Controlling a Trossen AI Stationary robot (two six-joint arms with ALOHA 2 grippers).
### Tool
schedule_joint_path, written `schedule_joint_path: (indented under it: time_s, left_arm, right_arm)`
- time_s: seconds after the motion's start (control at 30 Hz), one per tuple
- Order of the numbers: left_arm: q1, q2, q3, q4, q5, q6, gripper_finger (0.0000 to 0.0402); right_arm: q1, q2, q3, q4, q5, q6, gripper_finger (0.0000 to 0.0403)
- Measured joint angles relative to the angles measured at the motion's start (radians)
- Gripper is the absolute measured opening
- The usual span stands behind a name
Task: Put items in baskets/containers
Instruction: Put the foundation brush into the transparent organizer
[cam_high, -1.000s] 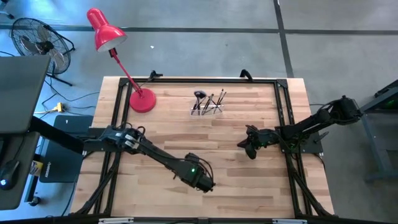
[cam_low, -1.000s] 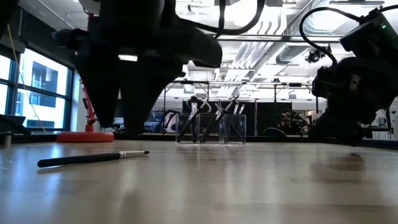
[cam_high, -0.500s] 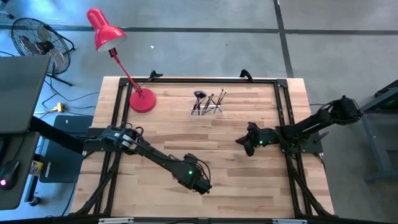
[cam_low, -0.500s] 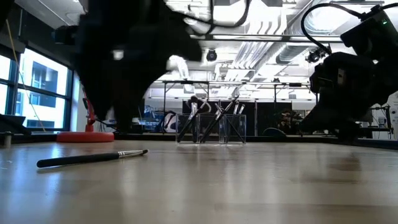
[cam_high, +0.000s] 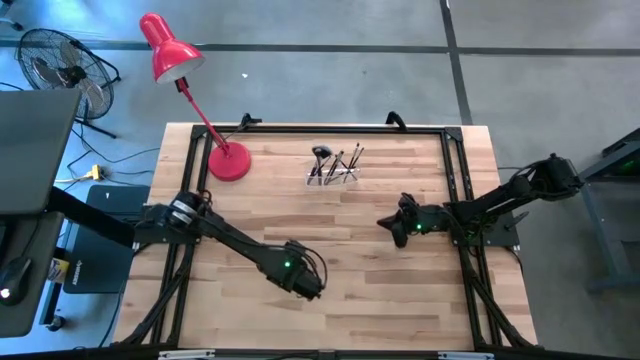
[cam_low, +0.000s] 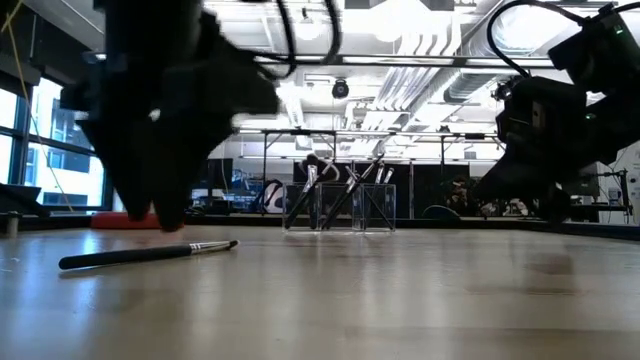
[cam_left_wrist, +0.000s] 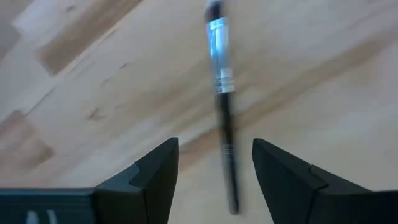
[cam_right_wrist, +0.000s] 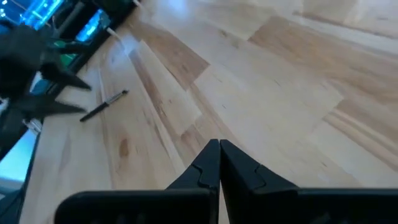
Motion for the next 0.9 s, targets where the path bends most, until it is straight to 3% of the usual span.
schedule_joint_path:
  time_s: [0.1,0.6,0.7,0.9]
  left_arm:
    - [0.001,0.003,-0.019,-0.017,0.000,0.003,0.0202]
    - [0.002,-0.002,-0.104,0.221,0.003,0.029,0.0191]
    - [0.002,-0.005,-0.126,0.265,0.014,0.029,0.0151]
    - [0.002,-0.002,-0.132,0.306,0.009,0.046,0.0020]
  right_arm:
    - [0.000,-0.001,0.002,0.008,0.017,0.016,0.0003]
    - [0.000,-0.001,0.002,0.031,0.012,0.018,0.0001]
    - [0.000,-0.001,0.002,0.031,0.010,0.018,0.0003]
    - [0.000,-0.001,0.002,0.041,0.002,0.015,0.0002]
